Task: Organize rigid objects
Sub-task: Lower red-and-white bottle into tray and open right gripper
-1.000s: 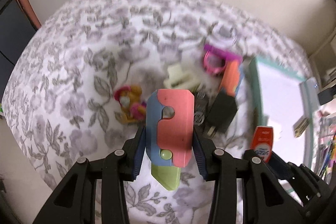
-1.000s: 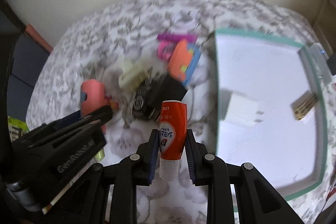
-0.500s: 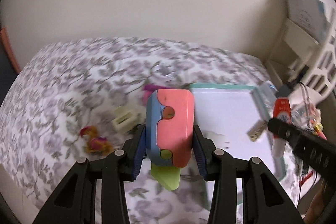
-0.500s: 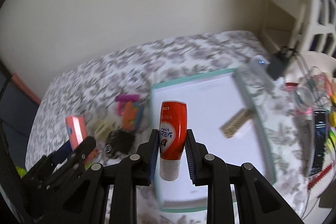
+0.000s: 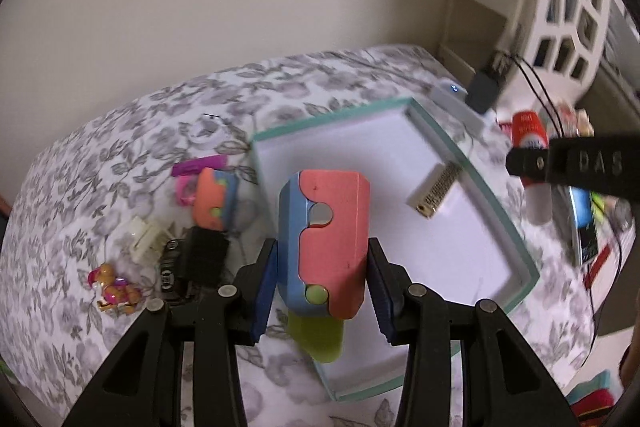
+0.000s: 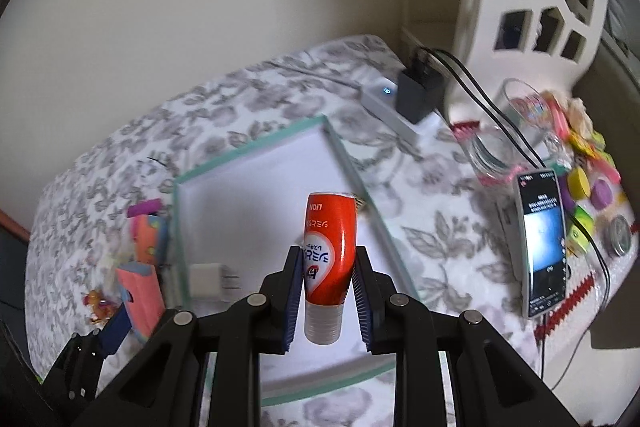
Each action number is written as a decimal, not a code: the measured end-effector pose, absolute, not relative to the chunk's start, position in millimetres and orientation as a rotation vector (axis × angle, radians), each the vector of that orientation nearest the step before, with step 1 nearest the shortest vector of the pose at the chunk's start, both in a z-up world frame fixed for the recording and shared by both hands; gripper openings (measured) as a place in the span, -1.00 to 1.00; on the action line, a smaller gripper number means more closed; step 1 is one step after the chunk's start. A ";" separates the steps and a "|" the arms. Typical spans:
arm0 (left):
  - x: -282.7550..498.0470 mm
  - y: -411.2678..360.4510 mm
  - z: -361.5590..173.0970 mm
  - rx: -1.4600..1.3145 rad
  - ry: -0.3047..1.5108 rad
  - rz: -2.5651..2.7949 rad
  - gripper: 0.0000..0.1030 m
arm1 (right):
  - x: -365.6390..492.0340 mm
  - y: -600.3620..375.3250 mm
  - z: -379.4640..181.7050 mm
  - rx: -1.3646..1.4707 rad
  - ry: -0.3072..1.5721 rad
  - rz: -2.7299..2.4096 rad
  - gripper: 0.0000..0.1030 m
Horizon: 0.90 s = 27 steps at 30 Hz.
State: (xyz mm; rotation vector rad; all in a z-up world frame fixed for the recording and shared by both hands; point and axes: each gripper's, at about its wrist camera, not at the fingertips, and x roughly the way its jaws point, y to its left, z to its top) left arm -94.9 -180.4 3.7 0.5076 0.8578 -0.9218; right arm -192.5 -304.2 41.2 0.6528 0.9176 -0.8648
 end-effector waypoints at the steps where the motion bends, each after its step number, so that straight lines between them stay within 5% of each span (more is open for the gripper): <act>1: -97.5 -183.1 0.7 0.521 0.864 -0.927 -0.14 | -194.0 -307.0 38.6 0.659 0.926 -0.871 -0.50; 27: -101.8 -195.3 -64.9 0.681 1.090 -0.889 -0.13 | -174.0 -311.6 -51.7 0.742 1.219 -0.794 -0.50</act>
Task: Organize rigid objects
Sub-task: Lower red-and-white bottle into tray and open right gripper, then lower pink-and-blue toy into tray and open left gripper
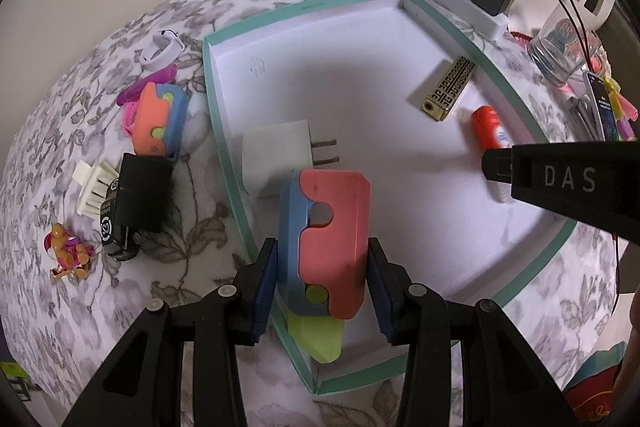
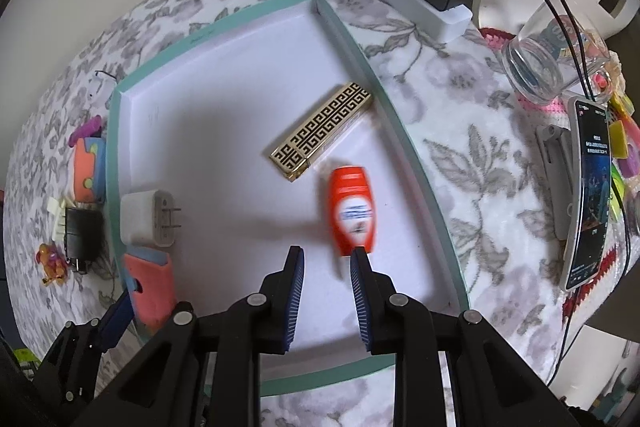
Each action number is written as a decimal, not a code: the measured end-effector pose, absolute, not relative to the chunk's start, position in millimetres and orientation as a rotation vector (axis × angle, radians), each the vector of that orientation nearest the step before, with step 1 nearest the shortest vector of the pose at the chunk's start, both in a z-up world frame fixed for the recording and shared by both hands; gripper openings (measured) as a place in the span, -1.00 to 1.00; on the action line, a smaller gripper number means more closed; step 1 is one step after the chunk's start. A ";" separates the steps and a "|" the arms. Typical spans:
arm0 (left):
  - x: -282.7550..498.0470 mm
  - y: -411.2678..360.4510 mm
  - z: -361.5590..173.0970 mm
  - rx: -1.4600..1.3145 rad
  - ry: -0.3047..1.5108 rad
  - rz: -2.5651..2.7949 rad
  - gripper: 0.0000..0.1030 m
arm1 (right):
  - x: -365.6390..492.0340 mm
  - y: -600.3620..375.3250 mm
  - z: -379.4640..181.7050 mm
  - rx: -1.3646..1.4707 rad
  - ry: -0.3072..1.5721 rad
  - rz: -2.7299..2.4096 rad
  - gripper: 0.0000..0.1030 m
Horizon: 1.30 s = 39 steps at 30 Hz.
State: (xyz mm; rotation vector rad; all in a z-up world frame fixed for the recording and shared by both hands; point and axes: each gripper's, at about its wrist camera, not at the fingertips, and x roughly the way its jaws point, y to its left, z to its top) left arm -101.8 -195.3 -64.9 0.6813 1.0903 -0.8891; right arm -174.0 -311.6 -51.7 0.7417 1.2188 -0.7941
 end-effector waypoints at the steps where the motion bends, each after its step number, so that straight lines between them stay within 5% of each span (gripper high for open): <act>1: -101.4 -195.3 -65.6 0.681 1.098 -0.889 -0.13 | -173.6 -311.1 -51.2 0.741 1.220 -0.793 -0.49; 14: -97.5 -195.6 -67.3 0.663 1.123 -0.885 -0.13 | -171.8 -309.0 -38.7 0.705 1.207 -0.820 -0.45; 20: -94.4 -194.1 -61.2 0.629 1.115 -0.884 -0.13 | -174.7 -309.6 -33.3 0.688 1.201 -0.841 -0.17; 22: -92.4 -192.4 -56.3 0.603 1.106 -0.889 -0.07 | -175.3 -309.5 -30.7 0.680 1.195 -0.846 -0.06; 24: -90.1 -191.2 -51.8 0.580 1.098 -0.891 0.19 | -174.5 -309.8 -28.7 0.676 1.187 -0.852 0.08; 37: -48.2 -168.7 -33.4 0.391 1.115 -0.773 0.39 | -177.0 -311.4 -24.3 0.680 1.151 -0.873 0.56; 39: -40.1 -163.0 -32.7 0.366 1.124 -0.735 0.59 | -176.0 -311.2 -23.4 0.677 1.144 -0.869 0.65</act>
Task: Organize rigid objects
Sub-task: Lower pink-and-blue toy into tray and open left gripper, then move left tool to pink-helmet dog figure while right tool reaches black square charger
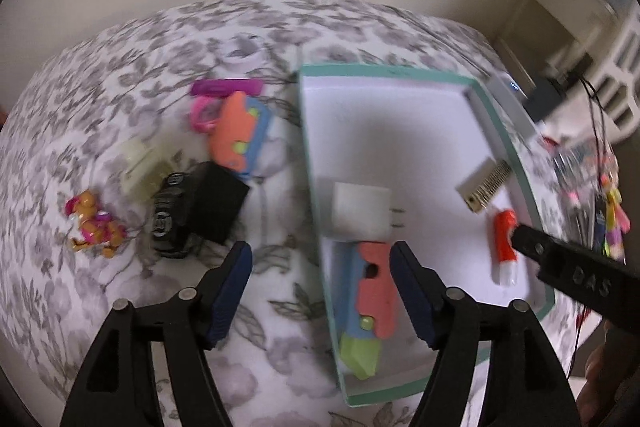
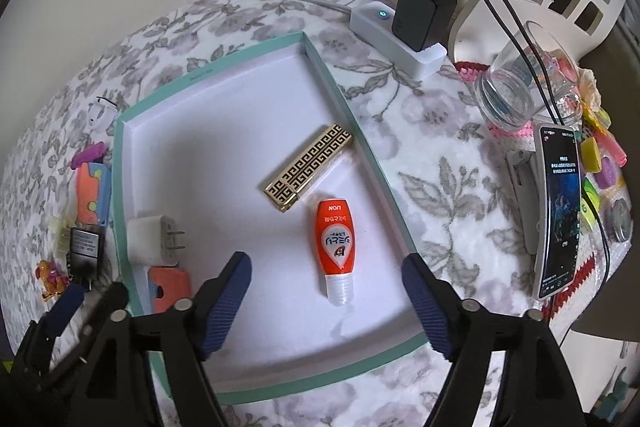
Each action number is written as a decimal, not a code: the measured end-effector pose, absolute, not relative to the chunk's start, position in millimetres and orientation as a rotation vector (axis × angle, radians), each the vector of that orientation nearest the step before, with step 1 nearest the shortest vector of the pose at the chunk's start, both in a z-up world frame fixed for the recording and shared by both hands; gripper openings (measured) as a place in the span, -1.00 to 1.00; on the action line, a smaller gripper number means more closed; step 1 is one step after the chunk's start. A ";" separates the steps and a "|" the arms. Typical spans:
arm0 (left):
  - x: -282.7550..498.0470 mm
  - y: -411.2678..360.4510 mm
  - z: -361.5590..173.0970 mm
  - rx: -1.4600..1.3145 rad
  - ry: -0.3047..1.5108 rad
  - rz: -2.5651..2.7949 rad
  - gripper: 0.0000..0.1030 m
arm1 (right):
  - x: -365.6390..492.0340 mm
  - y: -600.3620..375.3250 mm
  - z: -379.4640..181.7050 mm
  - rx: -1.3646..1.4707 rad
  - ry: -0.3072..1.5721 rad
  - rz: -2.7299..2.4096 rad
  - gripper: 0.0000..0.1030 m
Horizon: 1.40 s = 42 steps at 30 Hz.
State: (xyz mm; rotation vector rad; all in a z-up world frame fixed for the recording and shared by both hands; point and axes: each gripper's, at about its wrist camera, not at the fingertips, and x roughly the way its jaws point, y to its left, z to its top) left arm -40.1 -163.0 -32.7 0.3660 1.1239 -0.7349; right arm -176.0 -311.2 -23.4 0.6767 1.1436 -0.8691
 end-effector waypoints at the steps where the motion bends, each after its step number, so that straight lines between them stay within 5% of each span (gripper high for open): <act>1: -34.8 -159.8 -32.3 0.353 1.126 -0.710 0.66 | -175.7 -310.7 -23.3 0.674 1.142 -0.868 0.67; 13: 18.5 -116.4 -20.1 0.169 1.182 -0.548 0.71 | -165.2 -303.0 -22.3 0.644 1.116 -0.824 0.97; 42: 116.0 27.4 -28.6 -0.094 1.257 -0.114 0.74 | -71.7 -217.8 10.8 0.558 0.892 -0.475 1.00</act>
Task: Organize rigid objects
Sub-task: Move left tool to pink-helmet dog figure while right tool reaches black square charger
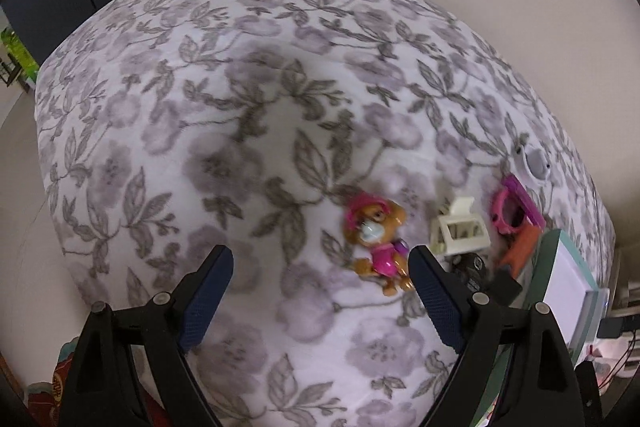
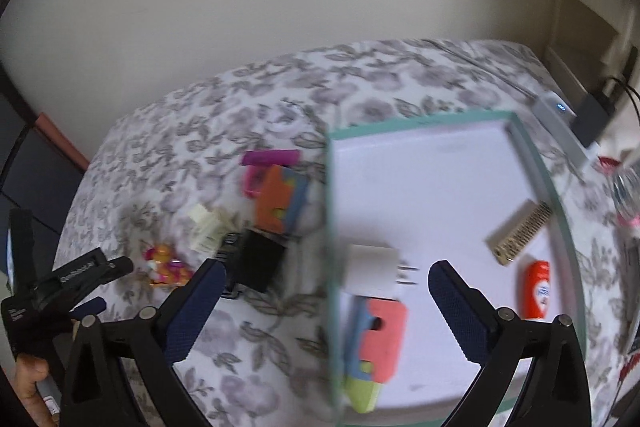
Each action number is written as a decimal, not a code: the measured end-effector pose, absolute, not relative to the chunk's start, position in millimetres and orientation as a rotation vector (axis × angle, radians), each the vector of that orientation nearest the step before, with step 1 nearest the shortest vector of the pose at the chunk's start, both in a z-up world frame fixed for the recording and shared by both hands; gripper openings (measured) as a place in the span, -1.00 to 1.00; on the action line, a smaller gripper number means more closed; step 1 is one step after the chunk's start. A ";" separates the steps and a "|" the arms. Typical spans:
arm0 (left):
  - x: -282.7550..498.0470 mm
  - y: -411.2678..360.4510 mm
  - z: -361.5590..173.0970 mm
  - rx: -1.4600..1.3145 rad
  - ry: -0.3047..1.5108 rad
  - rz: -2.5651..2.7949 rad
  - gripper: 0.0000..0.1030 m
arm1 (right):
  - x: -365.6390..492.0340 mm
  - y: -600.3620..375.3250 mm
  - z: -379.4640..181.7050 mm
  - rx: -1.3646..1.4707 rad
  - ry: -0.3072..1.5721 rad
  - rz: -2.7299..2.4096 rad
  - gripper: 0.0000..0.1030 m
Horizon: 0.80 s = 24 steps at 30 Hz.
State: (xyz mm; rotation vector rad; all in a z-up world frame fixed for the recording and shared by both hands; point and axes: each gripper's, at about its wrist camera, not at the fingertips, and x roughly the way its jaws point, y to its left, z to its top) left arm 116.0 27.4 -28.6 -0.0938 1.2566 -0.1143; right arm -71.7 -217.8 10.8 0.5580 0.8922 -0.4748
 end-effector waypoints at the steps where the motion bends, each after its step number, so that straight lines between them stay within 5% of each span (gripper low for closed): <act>1: 118.5 31.6 -27.5 -0.104 1.253 -0.112 0.74 | -67.8 -213.8 12.0 0.552 0.890 -0.462 1.00; 24: 144.1 17.7 -57.9 -0.161 1.355 -0.240 0.74 | 2.2 -184.5 -47.2 0.546 1.051 -0.360 0.81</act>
